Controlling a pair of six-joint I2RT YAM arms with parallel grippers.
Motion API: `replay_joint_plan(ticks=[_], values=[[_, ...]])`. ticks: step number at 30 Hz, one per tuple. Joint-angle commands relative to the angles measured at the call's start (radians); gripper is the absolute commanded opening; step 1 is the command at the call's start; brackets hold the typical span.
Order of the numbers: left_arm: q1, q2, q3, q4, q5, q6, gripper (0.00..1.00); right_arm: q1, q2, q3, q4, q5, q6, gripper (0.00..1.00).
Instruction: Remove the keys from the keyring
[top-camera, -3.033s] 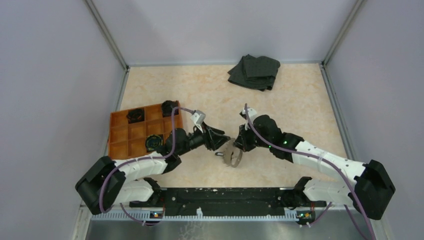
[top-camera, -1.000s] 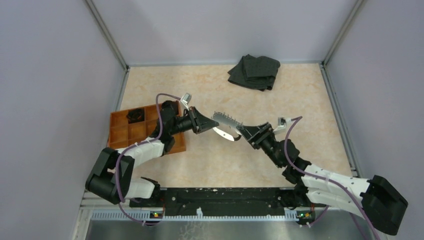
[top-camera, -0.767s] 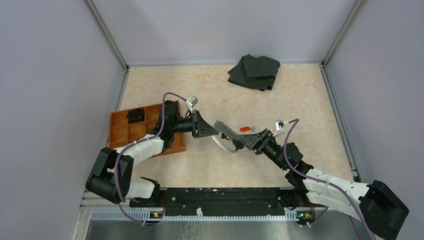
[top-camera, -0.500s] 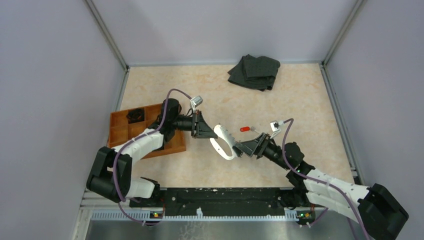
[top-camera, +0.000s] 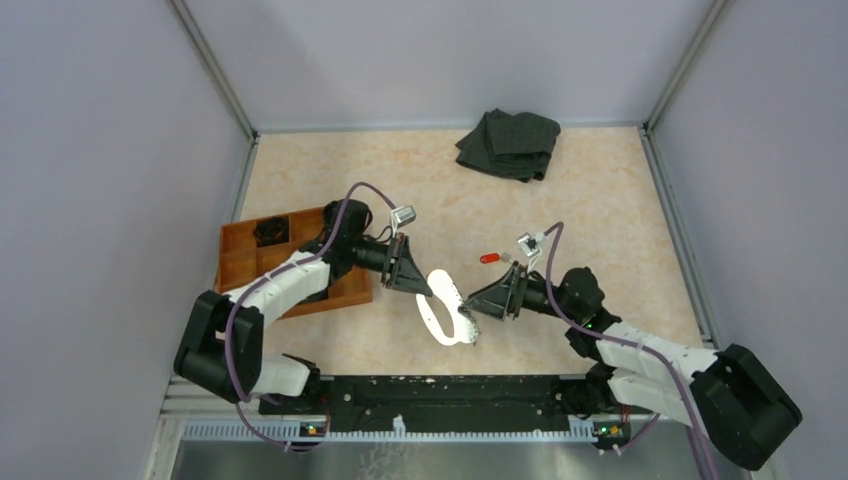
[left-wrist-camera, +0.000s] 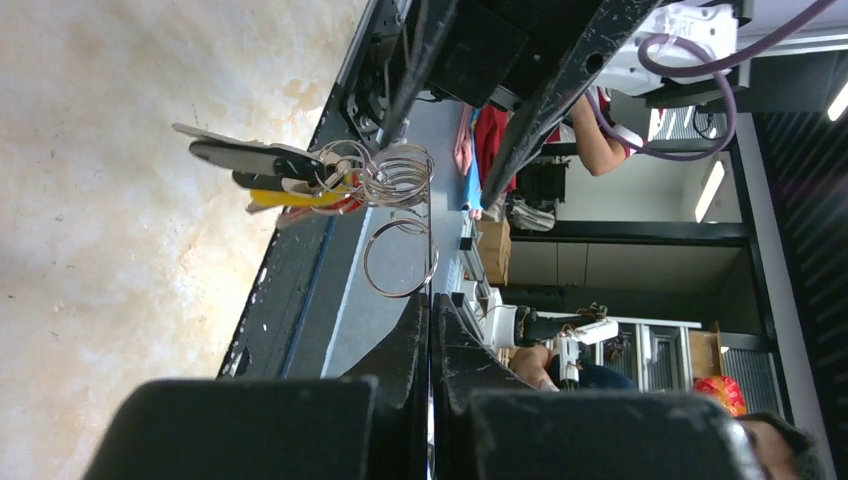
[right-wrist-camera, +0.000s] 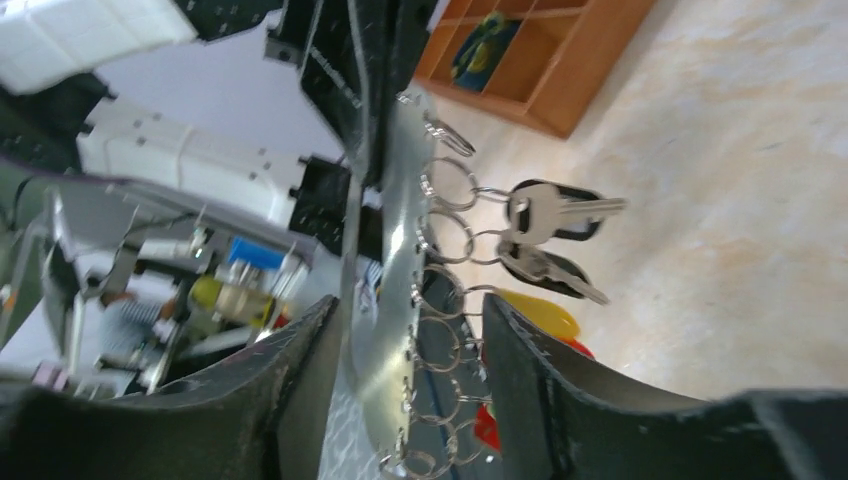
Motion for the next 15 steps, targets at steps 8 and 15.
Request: replay_joint_plan(ticks=[8, 15], values=[[-0.012, 0.024, 0.067, -0.071, 0.007, 0.056, 0.00, -0.005, 0.178, 0.113, 0.175, -0.286, -0.001, 0.42], [-0.015, 0.033, 0.067, 0.006, -0.023, 0.016, 0.00, -0.005, 0.238, 0.163, 0.140, -0.321, 0.005, 0.37]])
